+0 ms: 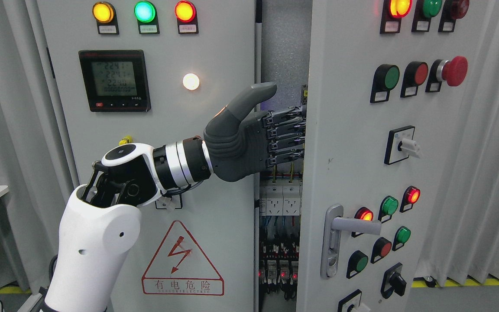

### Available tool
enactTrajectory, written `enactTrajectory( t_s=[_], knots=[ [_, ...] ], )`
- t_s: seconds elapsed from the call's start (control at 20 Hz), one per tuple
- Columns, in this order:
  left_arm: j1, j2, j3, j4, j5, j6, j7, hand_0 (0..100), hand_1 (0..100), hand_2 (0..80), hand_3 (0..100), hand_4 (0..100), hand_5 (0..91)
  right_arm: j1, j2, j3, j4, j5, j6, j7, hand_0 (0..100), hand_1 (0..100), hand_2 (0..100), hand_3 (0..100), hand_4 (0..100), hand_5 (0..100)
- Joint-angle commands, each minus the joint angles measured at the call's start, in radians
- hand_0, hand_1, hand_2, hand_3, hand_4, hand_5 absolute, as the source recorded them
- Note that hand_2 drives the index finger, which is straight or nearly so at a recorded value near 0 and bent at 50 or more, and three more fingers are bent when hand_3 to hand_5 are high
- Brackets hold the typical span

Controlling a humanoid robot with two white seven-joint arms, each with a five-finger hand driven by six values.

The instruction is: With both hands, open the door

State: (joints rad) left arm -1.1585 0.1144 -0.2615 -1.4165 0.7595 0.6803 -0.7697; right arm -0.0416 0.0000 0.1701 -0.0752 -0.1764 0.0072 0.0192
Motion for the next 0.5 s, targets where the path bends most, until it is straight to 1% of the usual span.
enactTrajectory(
  t_s=[0.0,0.1,0.2,0.3,0.45],
  knots=[
    [-0.015,0.057,-0.106,0.014,0.038,-0.033,0.006,29,0,2.7,3,3,0.0,0.000,0.000,0.000,0.000,0.000,0.000,-0.001,22,0,0,0,0,0],
    [-0.033,0.100,-0.140,0.007,0.095,-0.042,0.032,29,0,2.7,3,4,0.0,0.000,0.000,0.000,0.000,0.000,0.000,0.001,22,0,0,0,0,0],
    [-0.041,0.114,-0.143,0.007,0.104,-0.042,0.056,29,0,2.7,3,4,0.0,0.000,0.000,0.000,0.000,0.000,0.000,0.001,22,0,0,0,0,0],
    [-0.041,0.123,-0.145,0.007,0.106,-0.042,0.059,29,0,2.7,3,4,0.0,0.000,0.000,0.000,0.000,0.000,0.000,0.001,22,0,0,0,0,0],
    [-0.052,0.137,-0.182,0.005,0.110,-0.062,0.059,29,0,2.7,3,4,0.0,0.000,0.000,0.000,0.000,0.000,0.000,0.001,22,0,0,0,0,0]
  ],
)
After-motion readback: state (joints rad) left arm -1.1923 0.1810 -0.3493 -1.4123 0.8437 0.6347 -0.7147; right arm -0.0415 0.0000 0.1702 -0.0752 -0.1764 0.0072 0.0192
